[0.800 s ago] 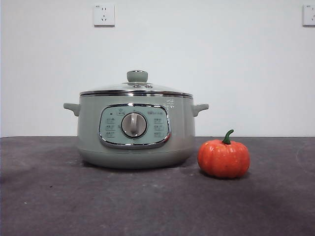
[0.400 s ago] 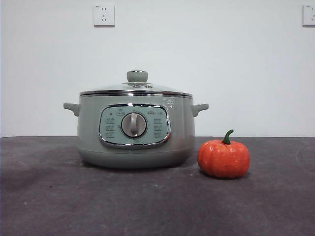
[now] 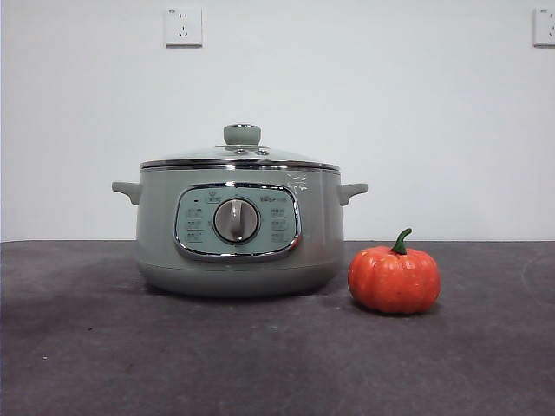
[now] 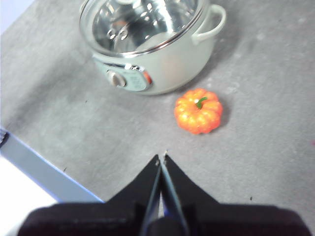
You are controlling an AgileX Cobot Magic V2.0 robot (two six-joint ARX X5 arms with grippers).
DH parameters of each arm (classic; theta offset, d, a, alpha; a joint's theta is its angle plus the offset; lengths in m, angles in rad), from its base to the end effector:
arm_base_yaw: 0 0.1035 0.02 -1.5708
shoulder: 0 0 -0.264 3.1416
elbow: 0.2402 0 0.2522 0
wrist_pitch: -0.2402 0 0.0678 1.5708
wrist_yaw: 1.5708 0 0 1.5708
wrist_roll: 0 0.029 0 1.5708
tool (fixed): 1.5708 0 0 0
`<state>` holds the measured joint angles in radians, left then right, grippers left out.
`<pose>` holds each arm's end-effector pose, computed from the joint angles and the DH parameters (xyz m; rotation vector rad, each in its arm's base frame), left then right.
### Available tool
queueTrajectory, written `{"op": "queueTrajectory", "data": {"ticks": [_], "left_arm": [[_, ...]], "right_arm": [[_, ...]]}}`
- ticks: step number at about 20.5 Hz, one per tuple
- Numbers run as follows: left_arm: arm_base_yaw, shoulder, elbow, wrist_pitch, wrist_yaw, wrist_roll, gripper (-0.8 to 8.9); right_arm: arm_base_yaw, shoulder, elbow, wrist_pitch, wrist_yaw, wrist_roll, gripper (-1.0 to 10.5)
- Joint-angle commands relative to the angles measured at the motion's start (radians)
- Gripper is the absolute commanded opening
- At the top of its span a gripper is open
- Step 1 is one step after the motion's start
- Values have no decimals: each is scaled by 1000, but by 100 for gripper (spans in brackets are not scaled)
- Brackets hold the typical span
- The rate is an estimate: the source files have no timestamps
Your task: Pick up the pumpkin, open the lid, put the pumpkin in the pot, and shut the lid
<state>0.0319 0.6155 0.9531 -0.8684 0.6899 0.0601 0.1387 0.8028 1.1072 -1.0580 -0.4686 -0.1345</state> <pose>0.0940 -0.0155 0.3480 -0.1341 0.4856 -0.6566 0.1177 0.0296 0.3600 0.0014 0.7134 0.6269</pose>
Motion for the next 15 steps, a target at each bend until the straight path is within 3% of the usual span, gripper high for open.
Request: {"op": "queueTrajectory", "data": {"ticks": [1,2,3,4,5,6,7,15], "left_arm": [[-1,0,5,0,-3,23,2],[-1,0,5,-1,-9,22,47],[-1,0,5,-1,-8,18,184],[-1,0,5,-1,-9,18,433],[-1,0,5,-1,-9,17,603],[-1,0,5,-1,-9,14,686],[-1,0,5,-1,-9,14,691],[-1,0,5,-1,-9,14,690]], "right_arm": [[8,0,3,2,-3,-14,8],[8,0,3,3,-2,-13,25],[8,0,3,2,-2,-13,120],[8,0,3,3,-2,-9,321],[8,0,3,3,-1,4,512],[8,0,3,3,-1,14,695],[8,2,3,3,-2,14,733],[41,22,3,5,0,14,724]]}}
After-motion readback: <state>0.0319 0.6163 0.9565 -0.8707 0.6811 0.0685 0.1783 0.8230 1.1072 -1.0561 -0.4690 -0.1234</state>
